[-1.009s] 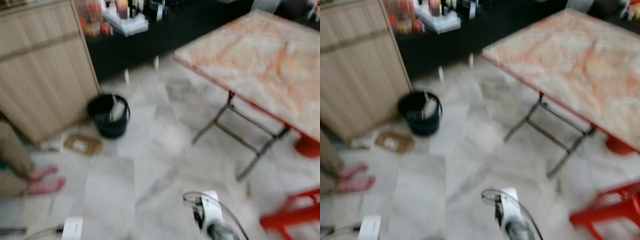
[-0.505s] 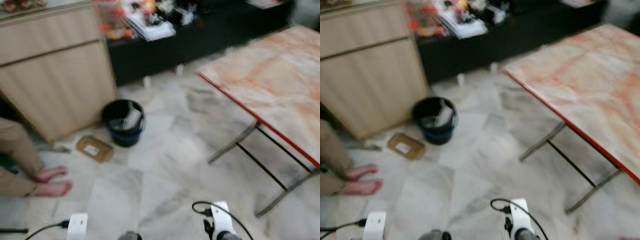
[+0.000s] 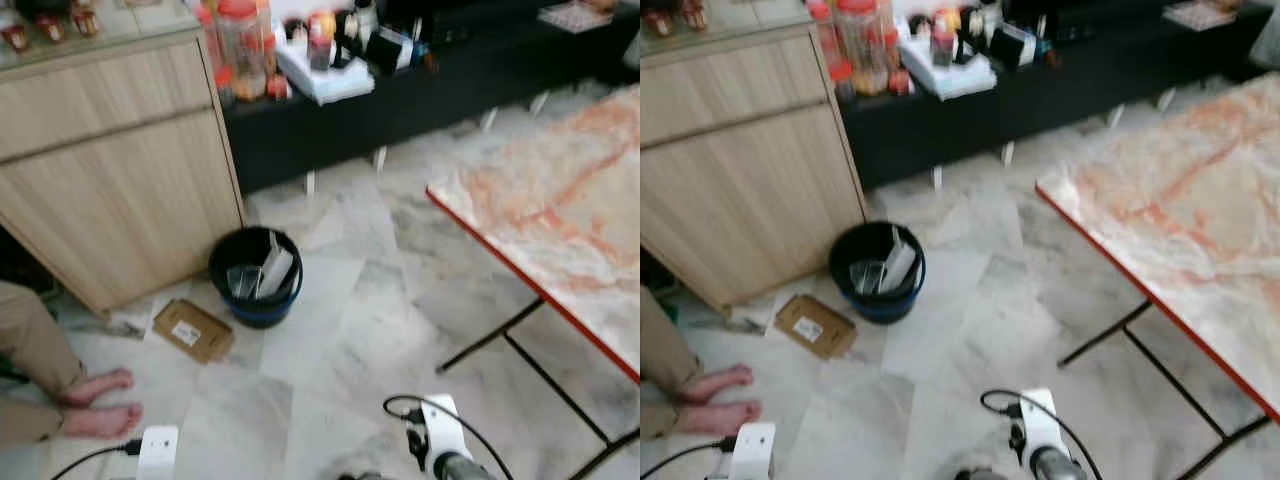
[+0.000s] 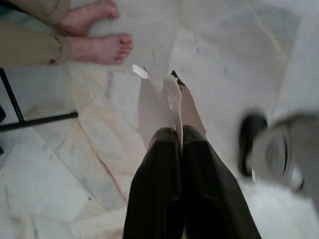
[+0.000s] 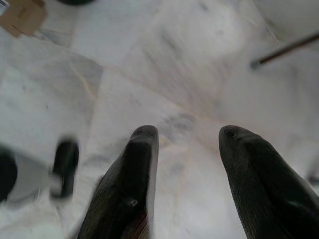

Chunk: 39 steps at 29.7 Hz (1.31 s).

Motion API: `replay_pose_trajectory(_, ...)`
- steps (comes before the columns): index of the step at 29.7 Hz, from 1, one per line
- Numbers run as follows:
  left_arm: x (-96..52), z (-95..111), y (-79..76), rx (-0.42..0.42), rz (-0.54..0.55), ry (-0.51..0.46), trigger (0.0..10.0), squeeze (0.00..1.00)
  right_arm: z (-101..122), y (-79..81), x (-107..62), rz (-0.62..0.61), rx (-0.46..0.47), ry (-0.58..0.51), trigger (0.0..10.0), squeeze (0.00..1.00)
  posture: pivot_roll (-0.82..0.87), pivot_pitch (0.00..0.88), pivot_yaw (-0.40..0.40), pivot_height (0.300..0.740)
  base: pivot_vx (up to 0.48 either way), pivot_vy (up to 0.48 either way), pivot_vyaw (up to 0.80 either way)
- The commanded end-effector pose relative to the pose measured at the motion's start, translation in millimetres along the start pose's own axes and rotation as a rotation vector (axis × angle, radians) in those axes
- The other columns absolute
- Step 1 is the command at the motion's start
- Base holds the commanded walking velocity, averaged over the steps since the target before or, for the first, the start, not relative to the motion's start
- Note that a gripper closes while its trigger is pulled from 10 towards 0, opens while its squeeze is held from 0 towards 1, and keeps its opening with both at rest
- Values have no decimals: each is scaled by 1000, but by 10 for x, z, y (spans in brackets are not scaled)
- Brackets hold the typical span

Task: Picking trash to rubbish bin

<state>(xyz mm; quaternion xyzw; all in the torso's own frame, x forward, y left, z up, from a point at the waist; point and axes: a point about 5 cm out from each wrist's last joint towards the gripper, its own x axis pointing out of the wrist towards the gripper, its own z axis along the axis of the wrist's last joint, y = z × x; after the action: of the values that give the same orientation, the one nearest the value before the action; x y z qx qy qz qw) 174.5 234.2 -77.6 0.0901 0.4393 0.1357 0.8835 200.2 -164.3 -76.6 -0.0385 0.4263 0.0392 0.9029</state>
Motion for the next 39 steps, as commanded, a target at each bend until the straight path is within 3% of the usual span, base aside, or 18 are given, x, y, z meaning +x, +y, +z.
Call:
replay_pose_trajectory(1,-16,-116,85,15,20,37,10000,0,-43,50,-4,10,22,15,10000,0,122,153,-23,740,472,0,0)
replay_pose_trajectory(9,-12,-100,80,19,16,32,10000,0,-82,46,-14,19,-22,24,10000,0,123,142,-21,740,474,0,78)
replay_pose_trajectory(19,-9,-95,89,24,17,33,10000,0,-58,69,-6,16,4,20,10000,0,125,132,-19,740,472,0,130)
replay_pose_trajectory(23,-9,-97,89,26,16,34,10000,0,-54,70,-5,20,-48,23,10000,0,124,130,-20,740,472,0,416)
replay_pose_trajectory(27,-10,-96,86,26,15,34,10000,0,-74,64,-9,11,0,28,10000,0,126,130,-20,740,472,0,400)
replay_pose_trajectory(39,-7,-84,82,29,15,32,10000,0,-97,67,-14,12,-10,35,10000,0,125,151,-21,740,468,0,0)
